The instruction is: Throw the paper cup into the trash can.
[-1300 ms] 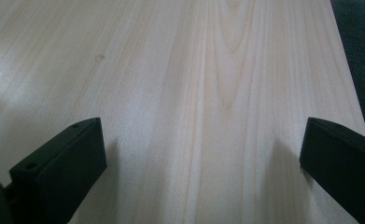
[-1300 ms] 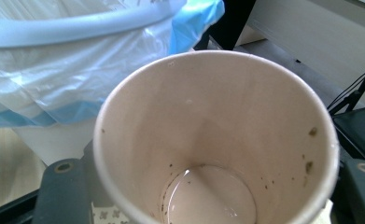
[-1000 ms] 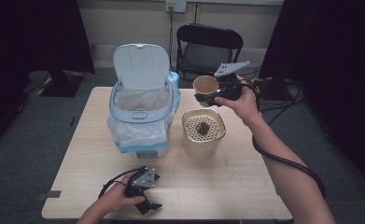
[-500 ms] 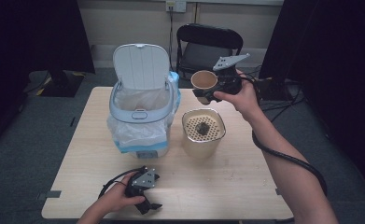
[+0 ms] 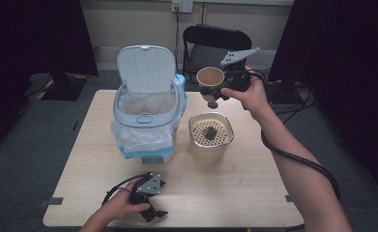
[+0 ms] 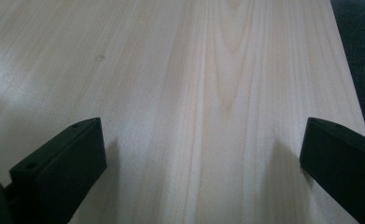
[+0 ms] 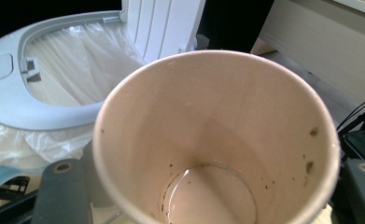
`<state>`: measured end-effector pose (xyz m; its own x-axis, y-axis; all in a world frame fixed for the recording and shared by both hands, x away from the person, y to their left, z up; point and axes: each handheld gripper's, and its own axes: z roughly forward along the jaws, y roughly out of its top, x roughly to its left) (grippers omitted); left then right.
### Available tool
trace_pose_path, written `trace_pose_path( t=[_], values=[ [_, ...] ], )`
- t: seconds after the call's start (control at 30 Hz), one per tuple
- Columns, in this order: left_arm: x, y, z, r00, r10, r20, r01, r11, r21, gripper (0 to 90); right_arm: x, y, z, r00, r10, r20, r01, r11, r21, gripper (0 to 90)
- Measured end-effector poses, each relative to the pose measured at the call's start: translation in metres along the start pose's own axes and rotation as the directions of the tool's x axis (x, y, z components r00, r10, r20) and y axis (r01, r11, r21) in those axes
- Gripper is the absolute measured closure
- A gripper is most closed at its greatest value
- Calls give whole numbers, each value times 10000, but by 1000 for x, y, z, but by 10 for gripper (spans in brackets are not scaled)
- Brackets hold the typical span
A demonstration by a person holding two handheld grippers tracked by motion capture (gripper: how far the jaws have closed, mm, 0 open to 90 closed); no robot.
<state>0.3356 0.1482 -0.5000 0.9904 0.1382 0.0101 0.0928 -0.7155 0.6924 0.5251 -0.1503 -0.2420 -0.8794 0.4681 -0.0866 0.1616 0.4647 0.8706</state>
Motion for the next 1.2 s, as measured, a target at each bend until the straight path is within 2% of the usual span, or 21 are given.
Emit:
trace_pose_path(
  t=[0.2, 0.23, 0.27, 0.3, 0.47, 0.5, 1.2],
  values=[
    [0, 0, 0, 10000, -20, -1, 20, 10000, 5, 0, -2, 6, 0, 10000, 79, 12, -79, 10000, -54, 271],
    [-1, 0, 1, 9998, -203, -5, 203, 9997, -128, 0, -2, 8, 0, 10000, 87, -7, -87, 9999, -60, 271],
    [-1, 0, 1, 9998, -203, -5, 203, 9997, -128, 0, -1, 9, 0, 10000, 82, -26, -82, 10000, -40, 271],
    [0, 0, 0, 10000, 1, 10, -1, 10000, -3, 0, -1, 11, 0, 10000, 70, -64, -70, 10000, -3, 271],
    [0, 0, 0, 10000, -10, 22, 10, 10000, -60, 0, 0, 19, 1, 9999, 3, -120, -4, 10000, -45, 270],
    [-1, 0, 0, 9998, -121, 128, 121, 9999, 1, 0, 0, 21, 2, 9999, -34, -138, 34, 10000, -42, 270],
    [-1, 0, 0, 9999, -108, 119, 108, 9999, -1, 0, 11, 54, 17, 9982, -397, -442, 400, 9992, 43, 269]
  ],
)
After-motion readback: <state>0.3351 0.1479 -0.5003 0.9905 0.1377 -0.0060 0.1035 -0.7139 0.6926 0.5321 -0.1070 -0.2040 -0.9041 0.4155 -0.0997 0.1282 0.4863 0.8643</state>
